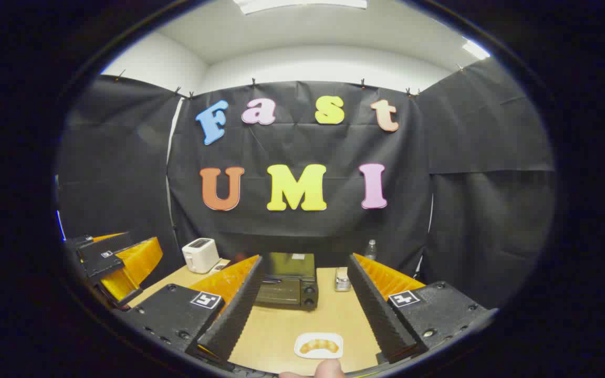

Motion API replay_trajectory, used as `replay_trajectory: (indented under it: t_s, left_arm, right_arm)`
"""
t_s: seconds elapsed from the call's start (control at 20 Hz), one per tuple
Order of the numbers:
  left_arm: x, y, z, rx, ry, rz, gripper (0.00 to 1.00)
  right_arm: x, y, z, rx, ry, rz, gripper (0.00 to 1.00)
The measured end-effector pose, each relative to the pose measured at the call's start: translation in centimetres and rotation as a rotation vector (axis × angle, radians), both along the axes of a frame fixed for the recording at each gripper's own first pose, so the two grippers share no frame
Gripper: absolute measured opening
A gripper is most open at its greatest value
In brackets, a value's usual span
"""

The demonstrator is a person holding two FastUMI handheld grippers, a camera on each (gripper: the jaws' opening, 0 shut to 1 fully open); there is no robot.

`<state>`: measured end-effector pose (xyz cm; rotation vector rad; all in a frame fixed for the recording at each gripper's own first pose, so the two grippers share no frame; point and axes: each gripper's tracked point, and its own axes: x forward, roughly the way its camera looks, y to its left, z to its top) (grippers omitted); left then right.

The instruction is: Open the electric oven with the left hand, put the food in, and close the electric oven.

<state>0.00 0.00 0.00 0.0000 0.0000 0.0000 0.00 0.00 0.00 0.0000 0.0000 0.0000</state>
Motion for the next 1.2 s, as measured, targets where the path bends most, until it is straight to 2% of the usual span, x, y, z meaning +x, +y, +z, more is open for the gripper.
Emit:
replay_trajectory:
  t_s: [0.25, 0.55, 1.2]
  left_arm:
    - [0.3, -0.9, 0.1, -0.02, -0.017, -0.007, 0.93]
    - [0.7, -1.8, -0.2, 0.011, -0.025, -0.024, 0.93]
    - [1.7, -1.7, -0.7, 0.013, -0.014, -0.022, 0.94]
  right_arm:
    - [0.0, -1.4, 0.0, 0.014, 0.006, -0.024, 0.97]
    - [0.4, -2.5, -0.3, 0.006, 0.01, -0.052, 0.97]
    - [1.5, -1.9, -0.1, 0.0, -0.004, -0.025, 0.97]
